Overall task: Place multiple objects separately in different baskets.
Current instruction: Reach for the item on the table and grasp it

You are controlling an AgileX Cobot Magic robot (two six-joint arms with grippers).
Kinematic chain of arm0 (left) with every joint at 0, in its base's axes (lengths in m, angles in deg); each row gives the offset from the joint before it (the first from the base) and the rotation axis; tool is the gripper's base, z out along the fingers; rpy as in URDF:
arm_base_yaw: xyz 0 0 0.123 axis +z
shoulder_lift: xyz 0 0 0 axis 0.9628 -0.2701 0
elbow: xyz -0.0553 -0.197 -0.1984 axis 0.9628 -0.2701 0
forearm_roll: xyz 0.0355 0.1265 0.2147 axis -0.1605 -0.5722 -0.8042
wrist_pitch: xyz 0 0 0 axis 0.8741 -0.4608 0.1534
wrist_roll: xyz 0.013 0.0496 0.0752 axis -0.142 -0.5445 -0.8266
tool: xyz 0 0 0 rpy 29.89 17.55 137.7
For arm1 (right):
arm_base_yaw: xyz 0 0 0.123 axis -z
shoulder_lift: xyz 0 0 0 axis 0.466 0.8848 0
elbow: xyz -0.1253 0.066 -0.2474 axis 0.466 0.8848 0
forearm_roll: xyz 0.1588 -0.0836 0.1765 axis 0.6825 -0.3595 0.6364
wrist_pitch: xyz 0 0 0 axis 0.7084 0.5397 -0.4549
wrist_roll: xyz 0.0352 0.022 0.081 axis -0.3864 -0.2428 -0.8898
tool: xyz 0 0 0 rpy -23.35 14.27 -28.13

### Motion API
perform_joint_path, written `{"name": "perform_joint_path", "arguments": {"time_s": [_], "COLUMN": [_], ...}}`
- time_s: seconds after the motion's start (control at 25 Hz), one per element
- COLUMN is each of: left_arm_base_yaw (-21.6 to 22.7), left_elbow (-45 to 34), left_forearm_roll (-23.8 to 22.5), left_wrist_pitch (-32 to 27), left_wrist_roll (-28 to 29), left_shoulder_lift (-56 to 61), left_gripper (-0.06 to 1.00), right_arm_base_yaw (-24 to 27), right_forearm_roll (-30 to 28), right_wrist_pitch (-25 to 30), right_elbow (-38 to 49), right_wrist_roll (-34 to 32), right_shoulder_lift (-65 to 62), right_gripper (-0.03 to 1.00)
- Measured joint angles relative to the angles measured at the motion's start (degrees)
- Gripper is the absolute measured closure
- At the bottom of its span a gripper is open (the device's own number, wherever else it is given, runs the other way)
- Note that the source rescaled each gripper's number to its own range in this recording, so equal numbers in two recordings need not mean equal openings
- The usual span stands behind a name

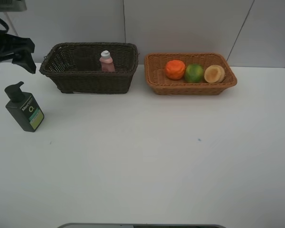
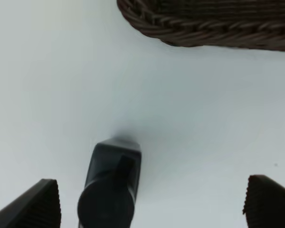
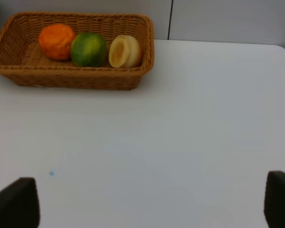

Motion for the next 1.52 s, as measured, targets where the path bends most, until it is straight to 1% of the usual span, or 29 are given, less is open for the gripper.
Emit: {"name": "perform_joint_path", "arguments": {"time_s": [0.16,0.28,0.4,0.76,0.96,1.16,1.2,1.28,1.32,1.4,1.44,1.52], "left_arm_base_yaw": [1.2,1.6,1.6,1.6,1.6,1.6,1.6,1.6,1.6,1.8,1.9,1.9], "left_elbow": [-2.8,-3.7,-3.9,-4.0,-4.0,-3.8,-3.7,-3.7,-3.6,-3.6,-3.6,-3.6], "left_forearm_roll": [-1.1,-1.4,-1.5,-1.4,-1.4,-1.2,-1.2,-1.2,-1.2,-1.6,-1.6,-1.6], "left_wrist_pitch": [3.6,5.3,6.0,9.0,10.1,10.4,10.4,10.4,10.3,10.3,10.4,10.4], "left_wrist_roll": [-0.2,-1.0,-2.2,-2.4,-2.4,-2.4,-2.4,-2.4,-2.4,-2.5,-2.5,-2.5], "left_shoulder_lift": [0.0,-1.3,-4.1,-13.3,-16.5,-17.0,-17.0,-17.0,-17.0,-17.1,-17.1,-17.1], "left_gripper": [-0.05,-0.05,-0.05,-0.05,-0.05,-0.05,-0.03,0.08,0.18,0.43,0.51,0.51], "right_arm_base_yaw": [0.0,0.0,0.0,0.0,0.0,0.0,0.0,0.0,0.0,0.0,0.0,0.0], "right_forearm_roll": [0.0,0.0,0.0,0.0,0.0,0.0,0.0,0.0,0.0,0.0,0.0,0.0], "right_wrist_pitch": [0.0,0.0,0.0,0.0,0.0,0.0,0.0,0.0,0.0,0.0,0.0,0.0], "right_elbow": [0.0,0.0,0.0,0.0,0.0,0.0,0.0,0.0,0.0,0.0,0.0,0.0], "right_wrist_roll": [0.0,0.0,0.0,0.0,0.0,0.0,0.0,0.0,0.0,0.0,0.0,0.0], "right_shoulder_lift": [0.0,0.0,0.0,0.0,0.0,0.0,0.0,0.0,0.0,0.0,0.0,0.0], "right_gripper": [-0.03,-0.03,-0.03,-0.03,-0.03,-0.03,-0.03,-0.03,-0.03,-0.03,-0.03,-0.03]}}
